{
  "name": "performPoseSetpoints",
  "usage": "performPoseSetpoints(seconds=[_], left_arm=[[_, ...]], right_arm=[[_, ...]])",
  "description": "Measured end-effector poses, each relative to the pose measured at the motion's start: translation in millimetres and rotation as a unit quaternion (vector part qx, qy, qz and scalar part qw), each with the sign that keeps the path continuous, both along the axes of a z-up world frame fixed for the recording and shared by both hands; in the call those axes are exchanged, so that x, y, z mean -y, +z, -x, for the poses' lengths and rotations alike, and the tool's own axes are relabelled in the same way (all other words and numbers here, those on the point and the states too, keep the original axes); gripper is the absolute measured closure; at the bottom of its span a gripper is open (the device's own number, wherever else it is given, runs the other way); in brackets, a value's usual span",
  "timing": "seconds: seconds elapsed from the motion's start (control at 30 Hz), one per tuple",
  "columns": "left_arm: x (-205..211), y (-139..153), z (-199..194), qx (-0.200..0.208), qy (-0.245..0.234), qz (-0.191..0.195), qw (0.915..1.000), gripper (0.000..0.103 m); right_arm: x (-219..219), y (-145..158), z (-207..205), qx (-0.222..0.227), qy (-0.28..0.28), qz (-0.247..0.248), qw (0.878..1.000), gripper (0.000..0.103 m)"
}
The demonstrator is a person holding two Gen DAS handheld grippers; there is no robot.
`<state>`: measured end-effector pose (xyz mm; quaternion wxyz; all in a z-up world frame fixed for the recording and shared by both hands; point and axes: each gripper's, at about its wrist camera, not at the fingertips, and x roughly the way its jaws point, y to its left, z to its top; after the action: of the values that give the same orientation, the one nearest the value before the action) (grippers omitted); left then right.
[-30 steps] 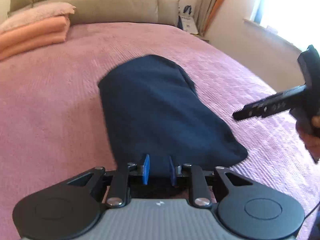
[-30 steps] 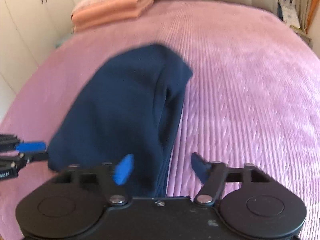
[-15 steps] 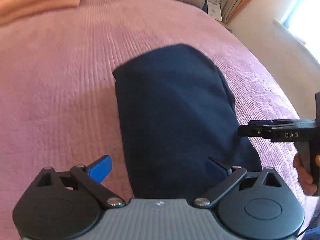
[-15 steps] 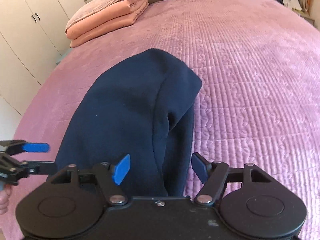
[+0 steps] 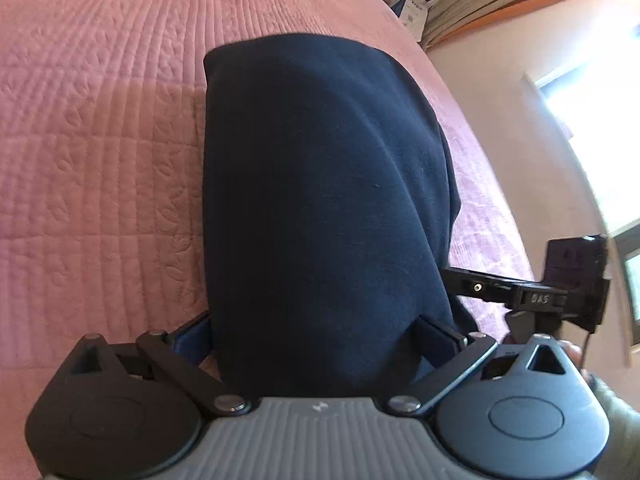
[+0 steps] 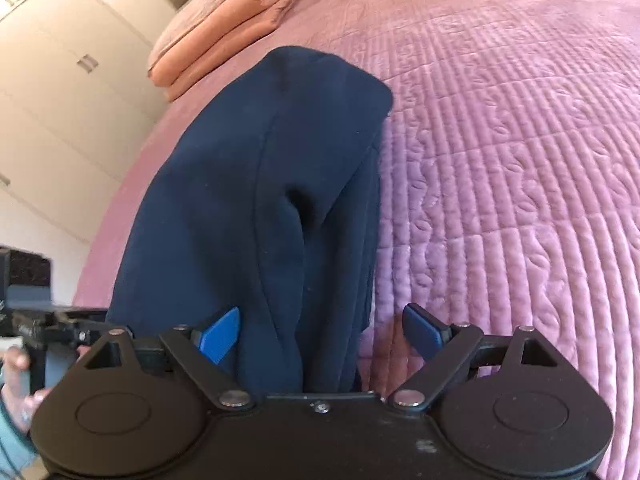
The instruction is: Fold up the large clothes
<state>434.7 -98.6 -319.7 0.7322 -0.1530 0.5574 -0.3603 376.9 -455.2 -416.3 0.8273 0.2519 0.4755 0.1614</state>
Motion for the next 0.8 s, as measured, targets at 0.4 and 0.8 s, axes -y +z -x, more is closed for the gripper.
performPoseSetpoints(seconds=[0.4, 0.8], left_arm=[[-1.1, -9.3, 6.4, 0.03, 0.02, 0.062, 0.9974, 0.027], [-72.2, 68.8, 106.7, 0.103, 0.052, 0.144, 0.9828, 0.04]], right_arm=[[-5.9, -9.5, -12.7, 0.025, 0.03, -0.096, 0.995, 0.034], [-67.9, 100.2, 54.7, 0.136, 0.068, -0.035, 0.988, 0.038]])
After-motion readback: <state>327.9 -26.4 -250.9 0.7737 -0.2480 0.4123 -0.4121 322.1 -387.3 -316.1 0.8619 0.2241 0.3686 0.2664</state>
